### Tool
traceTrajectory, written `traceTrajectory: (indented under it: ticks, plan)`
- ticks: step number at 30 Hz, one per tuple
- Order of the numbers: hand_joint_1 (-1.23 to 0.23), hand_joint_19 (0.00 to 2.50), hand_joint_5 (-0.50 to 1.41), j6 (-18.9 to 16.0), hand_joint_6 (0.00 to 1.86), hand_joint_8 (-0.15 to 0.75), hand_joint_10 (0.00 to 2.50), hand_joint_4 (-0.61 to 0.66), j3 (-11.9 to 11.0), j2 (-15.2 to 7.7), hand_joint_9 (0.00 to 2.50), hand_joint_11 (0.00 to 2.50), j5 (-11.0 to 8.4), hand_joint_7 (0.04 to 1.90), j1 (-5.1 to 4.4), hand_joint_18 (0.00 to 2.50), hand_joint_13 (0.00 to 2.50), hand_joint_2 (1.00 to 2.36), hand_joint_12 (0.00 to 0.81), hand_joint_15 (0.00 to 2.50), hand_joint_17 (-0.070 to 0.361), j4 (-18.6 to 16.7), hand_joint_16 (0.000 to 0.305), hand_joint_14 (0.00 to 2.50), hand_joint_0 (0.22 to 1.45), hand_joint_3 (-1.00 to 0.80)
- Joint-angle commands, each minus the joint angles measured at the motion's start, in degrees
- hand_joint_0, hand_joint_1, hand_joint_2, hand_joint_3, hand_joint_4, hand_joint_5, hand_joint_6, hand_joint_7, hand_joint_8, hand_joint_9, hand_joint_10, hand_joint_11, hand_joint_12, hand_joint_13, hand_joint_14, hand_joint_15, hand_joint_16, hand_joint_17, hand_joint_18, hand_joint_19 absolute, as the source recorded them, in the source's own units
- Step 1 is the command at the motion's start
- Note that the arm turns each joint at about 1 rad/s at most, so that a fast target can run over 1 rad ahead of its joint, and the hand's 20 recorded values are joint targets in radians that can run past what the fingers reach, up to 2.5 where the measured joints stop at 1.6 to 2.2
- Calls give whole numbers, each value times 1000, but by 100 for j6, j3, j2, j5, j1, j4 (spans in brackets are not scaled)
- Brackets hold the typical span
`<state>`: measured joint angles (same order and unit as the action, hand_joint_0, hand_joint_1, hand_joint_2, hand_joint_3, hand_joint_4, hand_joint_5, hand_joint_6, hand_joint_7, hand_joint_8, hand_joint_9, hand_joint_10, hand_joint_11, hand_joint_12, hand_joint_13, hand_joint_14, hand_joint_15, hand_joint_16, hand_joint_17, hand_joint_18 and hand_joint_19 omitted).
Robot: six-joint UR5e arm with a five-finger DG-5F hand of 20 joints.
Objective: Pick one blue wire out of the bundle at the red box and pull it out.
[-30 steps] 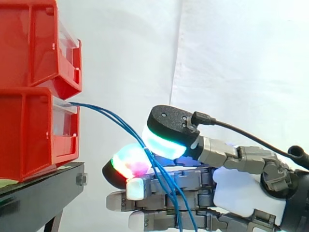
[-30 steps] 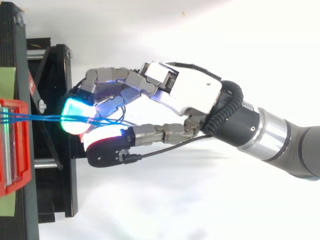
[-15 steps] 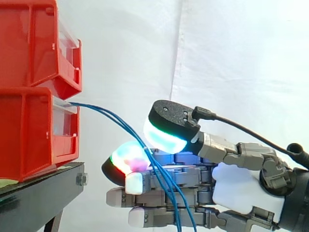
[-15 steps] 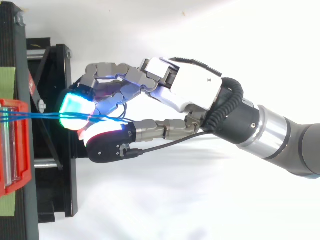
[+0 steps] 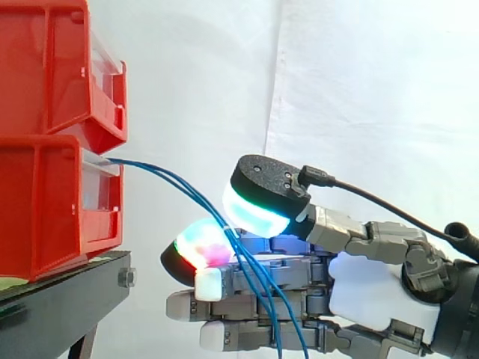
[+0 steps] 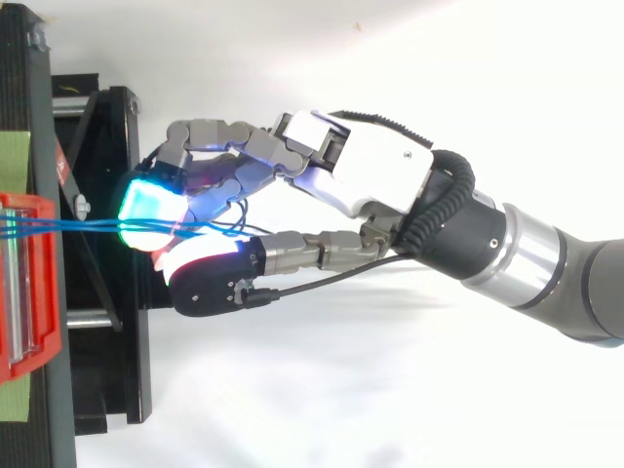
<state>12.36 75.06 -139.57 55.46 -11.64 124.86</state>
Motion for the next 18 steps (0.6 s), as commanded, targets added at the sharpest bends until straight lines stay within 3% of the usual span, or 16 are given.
traceTrajectory:
  ticks: [1,18]
  plan:
    - [-689,508,-80,3,545,260,19,220,0,0,928,517,9,1327,13,478,596,1012,354,341,109,-6,48,13,575,-295]
    - [-694,492,-127,3,741,280,18,212,-9,0,914,538,26,1080,101,503,608,1014,375,337,116,-32,52,12,584,-218]
